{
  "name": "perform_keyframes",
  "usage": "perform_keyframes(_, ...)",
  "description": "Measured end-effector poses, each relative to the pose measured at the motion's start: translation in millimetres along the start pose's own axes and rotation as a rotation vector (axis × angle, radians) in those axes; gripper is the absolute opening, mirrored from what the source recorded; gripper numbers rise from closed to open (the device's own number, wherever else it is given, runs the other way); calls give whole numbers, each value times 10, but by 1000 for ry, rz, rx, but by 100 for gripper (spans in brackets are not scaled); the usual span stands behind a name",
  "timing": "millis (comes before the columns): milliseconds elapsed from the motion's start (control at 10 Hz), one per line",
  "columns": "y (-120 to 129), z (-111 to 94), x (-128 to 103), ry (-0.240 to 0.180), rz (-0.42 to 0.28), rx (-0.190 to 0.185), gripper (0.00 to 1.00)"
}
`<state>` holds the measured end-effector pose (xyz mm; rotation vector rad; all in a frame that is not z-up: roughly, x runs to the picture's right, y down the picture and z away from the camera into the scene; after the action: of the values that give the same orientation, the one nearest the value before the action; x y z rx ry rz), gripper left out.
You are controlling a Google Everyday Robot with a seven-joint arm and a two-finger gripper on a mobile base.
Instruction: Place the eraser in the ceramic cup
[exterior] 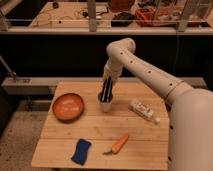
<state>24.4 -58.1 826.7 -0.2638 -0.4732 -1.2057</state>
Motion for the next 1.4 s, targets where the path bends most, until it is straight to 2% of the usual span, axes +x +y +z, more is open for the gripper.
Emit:
perform_keyframes(200,-1,2,-3,0,-6,0,22)
perform_keyframes(600,4,-3,-6,0,-17,0,34)
perform_keyframes(700,4,-3,-6,0,-19,0,34)
perform_keyframes(1100,1,-17,-6,1,-32,0,34)
perform_keyframes(1300,1,-15,-11,0,-38,-1,24)
perform_keyframes(1400,-1,-15,-13,0,-41,0,23)
